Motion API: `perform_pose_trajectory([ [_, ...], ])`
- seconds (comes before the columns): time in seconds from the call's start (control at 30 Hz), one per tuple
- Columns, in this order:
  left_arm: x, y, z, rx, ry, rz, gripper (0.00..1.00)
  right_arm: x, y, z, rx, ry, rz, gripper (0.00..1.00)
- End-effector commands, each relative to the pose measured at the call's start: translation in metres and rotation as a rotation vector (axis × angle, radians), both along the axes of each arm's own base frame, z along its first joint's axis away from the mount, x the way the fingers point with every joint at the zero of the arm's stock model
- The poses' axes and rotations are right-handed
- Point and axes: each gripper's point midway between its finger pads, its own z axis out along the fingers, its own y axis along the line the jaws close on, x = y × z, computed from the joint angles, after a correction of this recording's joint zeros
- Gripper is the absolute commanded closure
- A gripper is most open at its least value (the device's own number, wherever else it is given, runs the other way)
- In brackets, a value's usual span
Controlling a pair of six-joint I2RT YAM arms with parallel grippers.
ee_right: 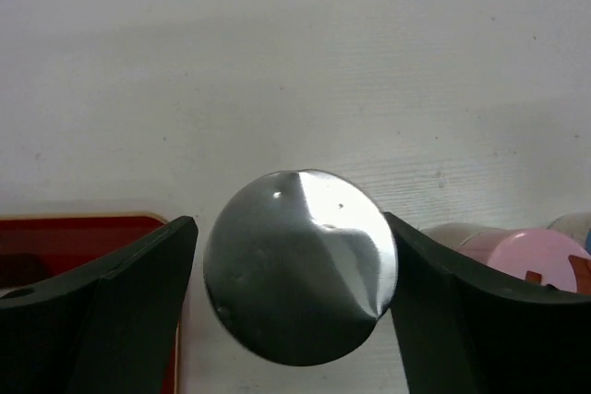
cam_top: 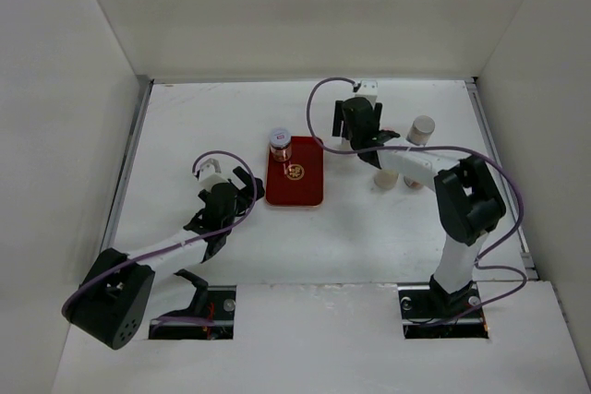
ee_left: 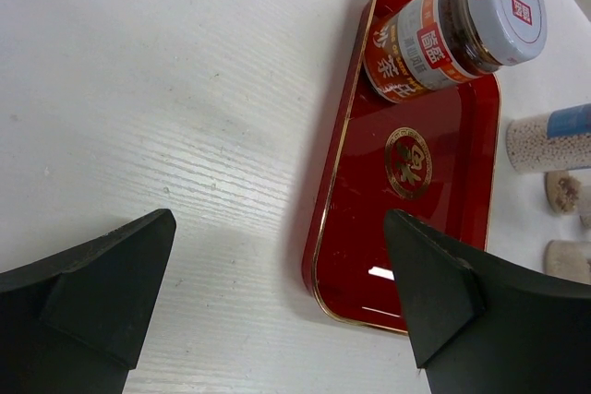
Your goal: Organize the condiment bottles
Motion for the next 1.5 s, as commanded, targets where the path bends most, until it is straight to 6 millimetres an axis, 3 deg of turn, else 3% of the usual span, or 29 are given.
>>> perform_pose_trajectory([
  [0.0, 0.005, -0.004, 0.009, -0.029, -0.039, -0.002, 0.00, 0.016, 0.007, 0.034, 0.063, -0.098, -0.022, 0.27],
  [0.13, 0.005, -0.003, 0.013, -0.035, -0.053, 0.002, 0.00, 0.011, 0.018, 0.064, 0.090, -0.194, 0.016, 0.49],
  [0.23, 0.005, -0.003, 0.008, -0.030, -0.037, 0.000, 0.00, -0.001, 0.040, 0.092, 0.129, -0.259, 0.075, 0.52],
  [0.33, 0.004, -0.003, 0.013, -0.040, -0.056, 0.002, 0.00, -0.014, 0.068, 0.104, 0.139, -0.279, 0.140, 0.52],
  [0.6, 0.004, -0.003, 0.011, -0.036, -0.050, 0.001, 0.00, -0.016, 0.118, 0.089, 0.148, -0.256, 0.216, 0.50],
  [0.8, 0.005, -0.003, 0.011, -0.037, -0.049, 0.002, 0.00, -0.014, 0.130, 0.094, 0.154, -0.262, 0.242, 0.48],
  [0.93, 0.005, -0.006, 0.010, -0.042, -0.045, -0.009, 0.00, -0.007, 0.147, 0.069, 0.168, -0.220, 0.277, 0.47],
  [1.03, 0.005, -0.005, 0.010, -0.041, -0.046, -0.006, 0.00, -0.003, 0.149, 0.049, 0.166, -0.193, 0.258, 0.38],
  [1.13, 0.005, -0.003, 0.011, -0.044, -0.050, -0.003, 0.00, -0.006, 0.147, 0.049, 0.175, -0.190, 0.251, 0.23],
  [1.2, 0.006, -0.004, 0.010, -0.040, -0.046, -0.003, 0.00, -0.010, 0.142, 0.063, 0.187, -0.212, 0.244, 0.13],
  [1.33, 0.005, -0.004, 0.011, -0.044, -0.050, -0.004, 0.00, -0.027, 0.123, 0.102, 0.211, -0.266, 0.234, 0.07],
  [1.4, 0.005, -0.004, 0.010, -0.041, -0.049, -0.002, 0.00, -0.041, 0.100, 0.118, 0.229, -0.291, 0.203, 0.06],
  [1.47, 0.004, -0.004, 0.008, -0.040, -0.040, -0.006, 0.00, -0.052, 0.070, 0.121, 0.227, -0.302, 0.162, 0.06],
])
